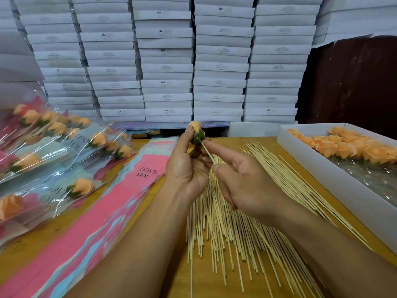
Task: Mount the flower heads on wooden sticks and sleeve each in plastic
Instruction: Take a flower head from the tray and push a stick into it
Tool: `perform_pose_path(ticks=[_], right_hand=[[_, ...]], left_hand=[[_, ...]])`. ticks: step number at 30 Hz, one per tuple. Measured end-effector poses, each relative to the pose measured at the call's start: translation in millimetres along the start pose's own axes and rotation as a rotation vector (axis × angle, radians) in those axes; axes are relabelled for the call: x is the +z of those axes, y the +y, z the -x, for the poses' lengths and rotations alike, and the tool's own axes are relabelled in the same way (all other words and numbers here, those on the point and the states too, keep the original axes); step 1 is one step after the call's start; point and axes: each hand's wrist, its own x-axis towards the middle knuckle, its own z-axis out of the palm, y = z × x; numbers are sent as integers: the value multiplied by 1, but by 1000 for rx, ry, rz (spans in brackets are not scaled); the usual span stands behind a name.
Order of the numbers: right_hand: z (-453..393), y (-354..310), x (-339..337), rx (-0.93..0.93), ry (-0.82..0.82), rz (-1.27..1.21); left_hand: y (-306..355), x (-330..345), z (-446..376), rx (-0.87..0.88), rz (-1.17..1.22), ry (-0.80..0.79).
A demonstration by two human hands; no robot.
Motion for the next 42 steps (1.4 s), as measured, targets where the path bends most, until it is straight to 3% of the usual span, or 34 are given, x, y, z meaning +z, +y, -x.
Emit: perform_pose_path(ticks=[32, 42], right_hand=[[-3, 8, -3, -25, -21, -62], [-5, 15, -5, 17, -3, -73]], left_hand=[[0, -2, 0, 102, -87, -11], [-5, -6, -2, 453, -554, 75]])
